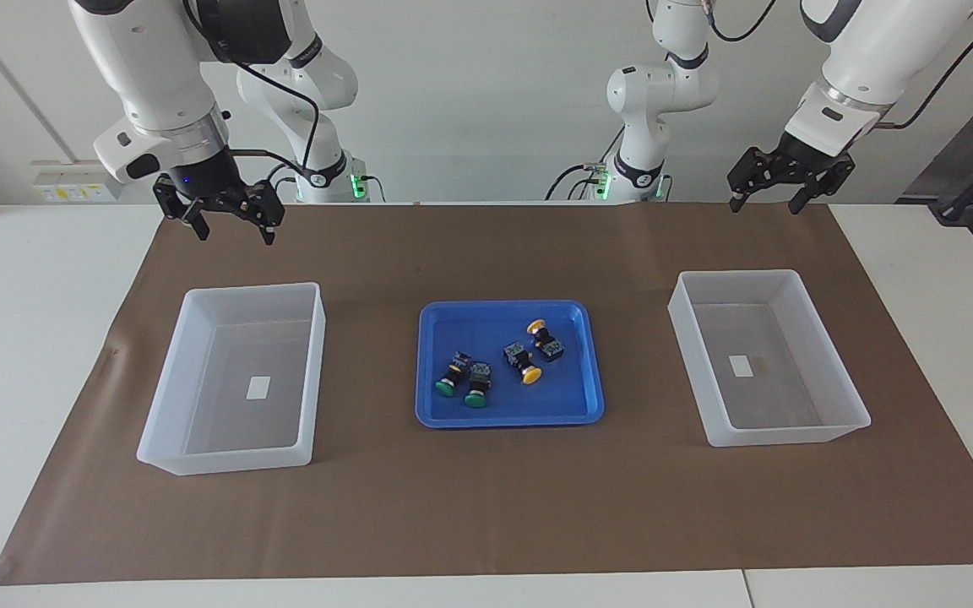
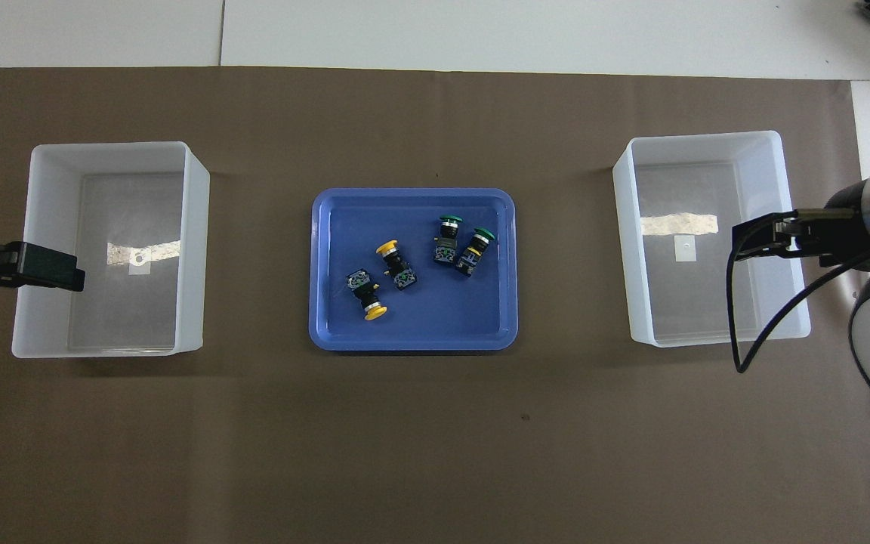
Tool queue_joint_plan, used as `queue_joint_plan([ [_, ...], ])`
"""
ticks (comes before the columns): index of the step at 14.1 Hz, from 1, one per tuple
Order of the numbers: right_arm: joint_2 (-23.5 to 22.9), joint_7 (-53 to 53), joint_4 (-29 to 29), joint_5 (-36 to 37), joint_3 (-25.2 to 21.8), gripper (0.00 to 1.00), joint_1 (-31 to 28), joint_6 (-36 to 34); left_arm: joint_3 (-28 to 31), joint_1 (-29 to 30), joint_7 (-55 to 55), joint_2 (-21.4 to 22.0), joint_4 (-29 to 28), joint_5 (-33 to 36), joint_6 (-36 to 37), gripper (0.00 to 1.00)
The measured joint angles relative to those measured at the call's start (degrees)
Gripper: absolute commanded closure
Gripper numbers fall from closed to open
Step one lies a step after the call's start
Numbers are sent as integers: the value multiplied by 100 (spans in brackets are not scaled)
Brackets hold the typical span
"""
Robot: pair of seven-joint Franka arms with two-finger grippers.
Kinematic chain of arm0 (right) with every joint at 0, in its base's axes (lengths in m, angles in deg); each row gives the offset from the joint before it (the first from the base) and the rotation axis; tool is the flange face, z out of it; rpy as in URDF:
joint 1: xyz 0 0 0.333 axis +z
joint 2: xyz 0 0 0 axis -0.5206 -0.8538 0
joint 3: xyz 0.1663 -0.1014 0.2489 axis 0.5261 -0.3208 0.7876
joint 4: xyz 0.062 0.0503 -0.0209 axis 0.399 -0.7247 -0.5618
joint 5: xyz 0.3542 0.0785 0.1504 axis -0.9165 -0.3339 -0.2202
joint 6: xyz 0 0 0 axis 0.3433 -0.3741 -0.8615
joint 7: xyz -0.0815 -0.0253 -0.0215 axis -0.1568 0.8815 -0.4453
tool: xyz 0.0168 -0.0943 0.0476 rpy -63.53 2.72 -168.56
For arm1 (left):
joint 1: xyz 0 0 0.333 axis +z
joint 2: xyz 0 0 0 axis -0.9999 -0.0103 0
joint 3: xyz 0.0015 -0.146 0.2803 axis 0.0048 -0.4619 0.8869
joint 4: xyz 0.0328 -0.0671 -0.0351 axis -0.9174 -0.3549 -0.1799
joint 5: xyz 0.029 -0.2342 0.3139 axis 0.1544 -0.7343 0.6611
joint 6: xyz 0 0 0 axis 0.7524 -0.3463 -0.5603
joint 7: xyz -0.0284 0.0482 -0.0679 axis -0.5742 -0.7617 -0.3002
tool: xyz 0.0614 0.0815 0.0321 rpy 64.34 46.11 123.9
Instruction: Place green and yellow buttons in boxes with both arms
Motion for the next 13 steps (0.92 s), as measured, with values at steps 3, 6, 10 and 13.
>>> queue_joint_plan([
  [3,0,0,-2,0,4,0,1,0,0,0,0,13,-29,0,0,0],
  [6,0,0,-3,0,5,0,1,0,0,0,0,32,-62,0,0,0],
  [10,0,0,-3,0,5,0,1,0,0,0,0,44,-74,0,0,0],
  [13,0,0,-3,0,5,0,1,0,0,0,0,59,-132,0,-2,0],
])
